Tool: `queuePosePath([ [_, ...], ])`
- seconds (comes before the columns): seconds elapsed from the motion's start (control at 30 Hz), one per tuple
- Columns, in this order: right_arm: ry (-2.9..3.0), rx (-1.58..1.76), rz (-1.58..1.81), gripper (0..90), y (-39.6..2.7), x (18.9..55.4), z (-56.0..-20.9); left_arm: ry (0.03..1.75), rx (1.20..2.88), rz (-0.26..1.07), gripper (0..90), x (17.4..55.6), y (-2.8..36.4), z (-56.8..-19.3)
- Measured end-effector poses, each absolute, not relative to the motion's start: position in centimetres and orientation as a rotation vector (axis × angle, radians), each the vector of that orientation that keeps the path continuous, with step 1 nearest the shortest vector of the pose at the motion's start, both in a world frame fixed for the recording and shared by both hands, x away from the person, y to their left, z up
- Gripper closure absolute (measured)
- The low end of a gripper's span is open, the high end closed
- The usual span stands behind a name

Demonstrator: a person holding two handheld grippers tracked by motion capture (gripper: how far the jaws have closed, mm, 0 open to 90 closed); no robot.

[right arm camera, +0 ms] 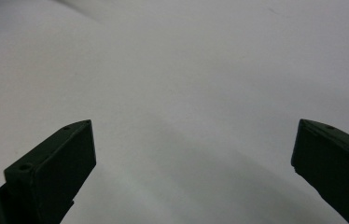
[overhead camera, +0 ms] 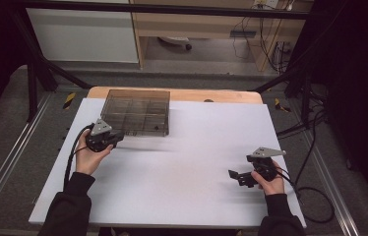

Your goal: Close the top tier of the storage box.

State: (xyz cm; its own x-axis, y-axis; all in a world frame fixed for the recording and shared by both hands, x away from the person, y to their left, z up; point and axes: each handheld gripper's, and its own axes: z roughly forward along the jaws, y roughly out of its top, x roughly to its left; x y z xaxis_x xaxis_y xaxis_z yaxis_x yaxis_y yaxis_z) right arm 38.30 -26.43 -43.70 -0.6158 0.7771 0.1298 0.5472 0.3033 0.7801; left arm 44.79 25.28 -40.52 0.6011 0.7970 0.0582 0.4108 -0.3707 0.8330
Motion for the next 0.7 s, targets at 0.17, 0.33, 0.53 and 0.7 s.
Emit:
queuePosePath([
  [0.17, 2.301, 1.205, 1.21, 0.7, -26.42, 38.3, -43.7, 0.957, 1.993, 0.594, 90.0, 44.92, 25.27, -40.52],
  [0.33, 2.301, 1.202, 1.211, 0.7, -26.44, 38.31, -43.69, 0.957, 1.991, 0.596, 90.0, 45.04, 25.26, -40.49],
  [0.53, 2.3, 1.205, 1.211, 0.7, -26.45, 38.29, -43.67, 0.956, 1.99, 0.598, 90.0, 45.19, 25.26, -40.56],
  [0.7, 2.299, 1.206, 1.211, 0.7, -26.44, 38.28, -43.67, 0.956, 1.988, 0.605, 90.0, 45.3, 25.25, -40.6],
])
